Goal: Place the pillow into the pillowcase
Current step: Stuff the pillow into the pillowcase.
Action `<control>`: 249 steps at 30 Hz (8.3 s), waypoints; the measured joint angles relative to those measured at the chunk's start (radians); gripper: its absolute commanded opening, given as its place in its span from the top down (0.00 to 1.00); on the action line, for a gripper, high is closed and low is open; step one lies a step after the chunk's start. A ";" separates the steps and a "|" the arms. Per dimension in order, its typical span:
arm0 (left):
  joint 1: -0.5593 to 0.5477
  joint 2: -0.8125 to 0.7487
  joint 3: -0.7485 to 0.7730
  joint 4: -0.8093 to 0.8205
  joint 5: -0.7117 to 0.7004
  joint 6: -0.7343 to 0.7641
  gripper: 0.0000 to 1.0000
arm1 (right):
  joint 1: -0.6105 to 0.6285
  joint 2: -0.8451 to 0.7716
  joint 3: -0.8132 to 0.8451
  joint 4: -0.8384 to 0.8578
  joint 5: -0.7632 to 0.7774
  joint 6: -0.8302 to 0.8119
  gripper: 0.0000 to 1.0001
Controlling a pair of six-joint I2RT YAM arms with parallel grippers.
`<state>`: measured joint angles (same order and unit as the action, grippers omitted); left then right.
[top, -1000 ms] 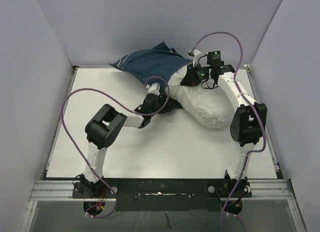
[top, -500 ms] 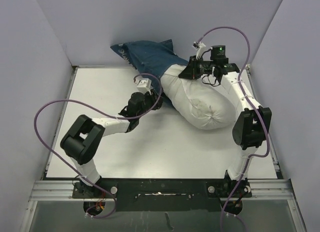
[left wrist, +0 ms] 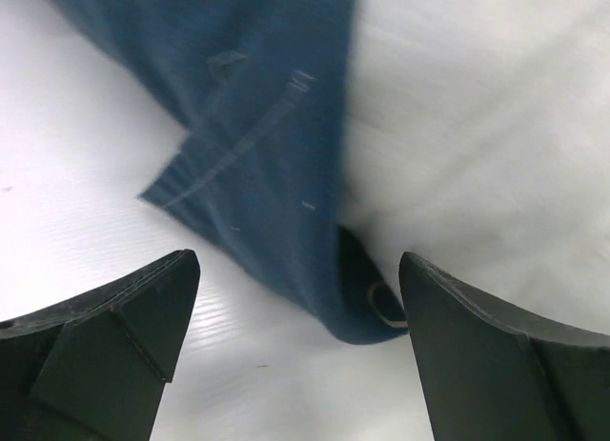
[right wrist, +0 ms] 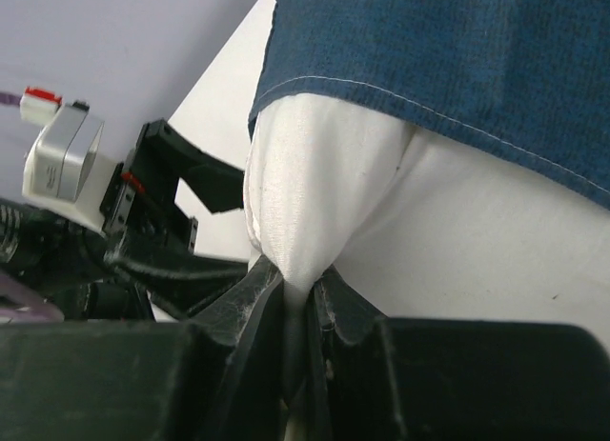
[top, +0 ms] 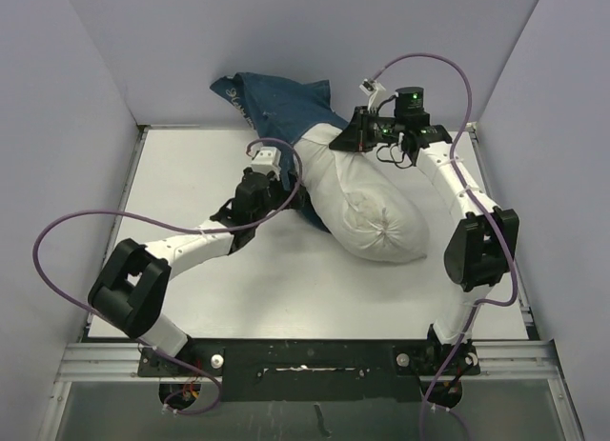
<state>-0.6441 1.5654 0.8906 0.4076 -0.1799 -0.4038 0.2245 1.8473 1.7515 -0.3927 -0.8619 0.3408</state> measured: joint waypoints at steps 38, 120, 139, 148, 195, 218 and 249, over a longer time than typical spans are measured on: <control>0.193 -0.021 0.274 -0.267 0.703 -0.156 1.00 | 0.337 -0.134 -0.101 0.044 0.485 -0.498 1.00; 0.124 0.238 0.212 0.217 1.311 -0.885 1.00 | -0.050 -0.404 -0.375 -0.276 -0.235 -1.447 0.02; 0.139 0.516 1.026 -0.087 1.374 -0.801 1.00 | 0.059 -0.073 -0.319 0.425 -0.095 -0.512 1.00; 0.080 0.806 1.781 -0.095 1.427 -0.948 1.00 | -0.039 -0.312 -0.425 0.970 -0.134 0.224 1.00; 0.061 0.313 1.027 -0.869 0.917 -0.156 1.00 | 0.278 -0.426 -0.842 0.841 0.590 -0.098 1.00; 0.190 0.099 0.592 -0.393 1.205 -0.625 1.00 | 0.240 -0.521 -0.894 0.890 0.612 -0.418 1.00; 0.205 -0.041 -0.016 -0.428 1.123 -0.533 0.58 | 0.356 -0.483 -0.942 0.577 0.154 -0.982 0.29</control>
<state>-0.4389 1.5242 0.8742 -0.0200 0.9432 -0.9367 0.5808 1.3647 0.8093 0.1844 -0.7082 -0.6411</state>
